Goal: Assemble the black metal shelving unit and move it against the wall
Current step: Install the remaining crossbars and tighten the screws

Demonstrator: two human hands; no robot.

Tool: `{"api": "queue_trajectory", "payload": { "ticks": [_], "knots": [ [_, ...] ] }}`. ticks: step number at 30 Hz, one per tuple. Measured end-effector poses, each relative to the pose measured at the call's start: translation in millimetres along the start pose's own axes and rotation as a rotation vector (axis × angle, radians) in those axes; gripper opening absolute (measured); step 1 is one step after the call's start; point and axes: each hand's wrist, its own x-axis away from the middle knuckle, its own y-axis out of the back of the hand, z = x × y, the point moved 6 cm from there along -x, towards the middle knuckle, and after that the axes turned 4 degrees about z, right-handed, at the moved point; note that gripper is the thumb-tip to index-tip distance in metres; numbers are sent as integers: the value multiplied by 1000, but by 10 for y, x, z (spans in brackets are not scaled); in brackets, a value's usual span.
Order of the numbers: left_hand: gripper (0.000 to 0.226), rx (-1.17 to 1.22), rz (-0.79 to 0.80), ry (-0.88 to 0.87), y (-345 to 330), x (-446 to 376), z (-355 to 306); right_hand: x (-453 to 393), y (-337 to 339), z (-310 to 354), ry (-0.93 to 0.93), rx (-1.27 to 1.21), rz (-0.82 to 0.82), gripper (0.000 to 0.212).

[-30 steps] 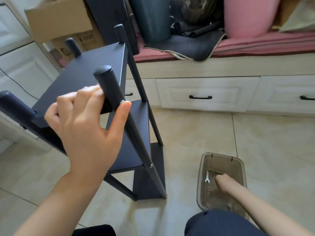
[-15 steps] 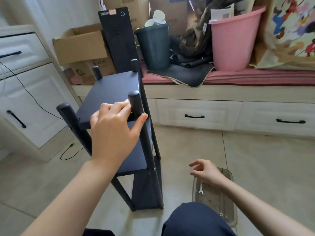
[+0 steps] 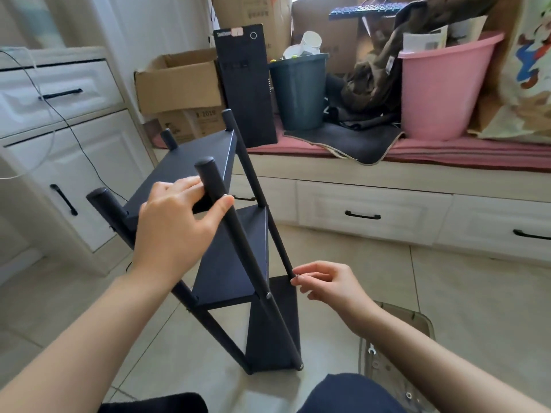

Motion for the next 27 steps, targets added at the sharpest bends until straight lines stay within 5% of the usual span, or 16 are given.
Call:
{"api": "queue_trajectory", "payload": {
  "ticks": [12, 16, 25, 27],
  "knots": [
    [3, 366, 111, 266, 525, -17, 1387, -763, -1132, 249, 17, 10, 48, 17],
    [18, 441, 74, 350, 623, 174, 1840, -944, -1701, 353, 151, 216, 51, 17],
    [4, 555, 5, 626, 425, 1004, 2799, -1225, -2358, -62, 159, 319, 119, 11],
    [27, 601, 15, 705, 206, 1291, 3009, -1307, -2353, -229, 146, 337, 110, 11]
  ]
}}
